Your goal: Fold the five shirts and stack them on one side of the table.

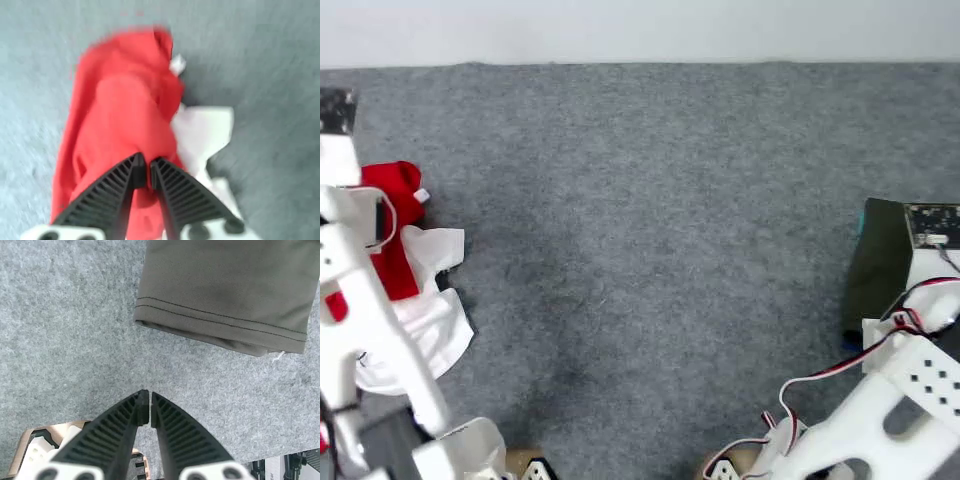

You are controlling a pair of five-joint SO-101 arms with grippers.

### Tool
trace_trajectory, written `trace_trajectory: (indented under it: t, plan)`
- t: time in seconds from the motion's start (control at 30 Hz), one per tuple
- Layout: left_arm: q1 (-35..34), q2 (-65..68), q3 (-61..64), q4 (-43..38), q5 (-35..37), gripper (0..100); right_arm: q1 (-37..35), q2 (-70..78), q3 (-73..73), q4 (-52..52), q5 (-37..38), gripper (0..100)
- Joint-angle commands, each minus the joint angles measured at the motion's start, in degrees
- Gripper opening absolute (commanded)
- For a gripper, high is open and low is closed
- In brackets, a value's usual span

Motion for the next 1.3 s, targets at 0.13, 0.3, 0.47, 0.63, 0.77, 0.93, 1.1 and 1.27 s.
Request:
trace_trajectory:
  t: [0.13, 0.3, 0.47, 0.63, 0.77, 0.93, 1.1, 1.27]
  plan:
    - [20.04, -13.89, -1.54, -0.44, 10.20, 1, -0.13, -1.54, -0.44, 2.33, -0.53, 0.9]
    - [35.60, -14.15, -1.45, -4.75, 11.16, 1, -0.13, -1.54, -0.44, 2.33, -0.35, 0.9]
    - [47.74, -13.71, -1.36, -10.46, 10.90, 1, -0.13, -1.54, -0.18, 2.33, -0.26, 0.9]
    - [49.41, -8.26, -1.54, -6.33, 10.81, 1, -0.13, -1.54, -0.18, 2.33, -0.26, 0.9]
    - [45.63, -3.43, -1.36, 1.49, 10.81, 2, -0.13, -1.54, -0.18, 2.33, -0.26, 0.9]
    - [42.46, 6.42, -1.36, 4.66, 10.81, 9, -0.13, -1.54, -0.09, 2.33, -0.26, 0.9]
    - [42.11, 19.08, -1.71, 3.60, 10.81, 17, -0.13, -1.54, -0.09, 2.33, -0.26, 0.9]
    - [38.68, 28.31, -2.59, 1.05, 10.73, 17, -0.13, -1.54, -0.09, 2.33, -0.44, 0.9]
